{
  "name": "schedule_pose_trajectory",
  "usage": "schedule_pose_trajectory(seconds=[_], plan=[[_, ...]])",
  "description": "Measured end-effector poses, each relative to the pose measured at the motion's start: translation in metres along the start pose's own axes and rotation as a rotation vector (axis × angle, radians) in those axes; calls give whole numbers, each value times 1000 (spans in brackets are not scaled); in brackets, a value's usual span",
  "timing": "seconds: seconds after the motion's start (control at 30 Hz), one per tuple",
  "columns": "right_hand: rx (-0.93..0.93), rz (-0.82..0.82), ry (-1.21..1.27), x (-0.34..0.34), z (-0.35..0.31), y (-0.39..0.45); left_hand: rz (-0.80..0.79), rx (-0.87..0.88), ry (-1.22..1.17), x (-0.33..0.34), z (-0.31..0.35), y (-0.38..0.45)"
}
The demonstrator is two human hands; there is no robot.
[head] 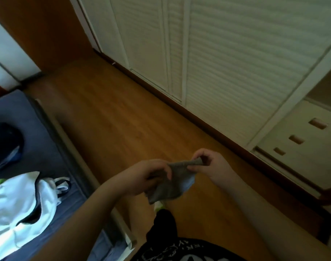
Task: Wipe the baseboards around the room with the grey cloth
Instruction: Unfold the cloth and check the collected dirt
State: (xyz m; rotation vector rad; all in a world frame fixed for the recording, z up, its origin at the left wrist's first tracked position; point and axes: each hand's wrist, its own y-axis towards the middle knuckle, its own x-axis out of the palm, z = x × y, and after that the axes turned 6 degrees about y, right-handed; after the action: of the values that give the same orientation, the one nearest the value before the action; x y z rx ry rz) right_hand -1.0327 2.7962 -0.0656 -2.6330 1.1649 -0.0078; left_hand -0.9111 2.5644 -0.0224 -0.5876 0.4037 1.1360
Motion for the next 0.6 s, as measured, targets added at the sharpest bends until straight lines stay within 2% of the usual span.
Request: schedule_pose_trajectory(seconds=[0.1, 0.23, 0.3, 0.37, 0.47, 0.53, 0.6], plan=[[-99, 16, -58, 7, -21, 51, 183, -113, -14, -31, -30, 6], [-163, -69, -39, 23, -49, 124, 346, -311, 95, -82, -80, 14], [-191, -84, -131, 35, -65, 160, 414, -392, 167, -109, -105, 14], [-199, -90, -229, 47, -83, 194, 494, -424, 136, -136, -129, 11], [-155, -95, -256, 61, -102, 242, 620, -377, -143, -175, -157, 9], [-132, -94, -149, 69, -111, 268, 703, -287, -451, -194, -168, 13], [-167, -100, -42, 76, -120, 288, 769, -236, -629, -209, -180, 22]])
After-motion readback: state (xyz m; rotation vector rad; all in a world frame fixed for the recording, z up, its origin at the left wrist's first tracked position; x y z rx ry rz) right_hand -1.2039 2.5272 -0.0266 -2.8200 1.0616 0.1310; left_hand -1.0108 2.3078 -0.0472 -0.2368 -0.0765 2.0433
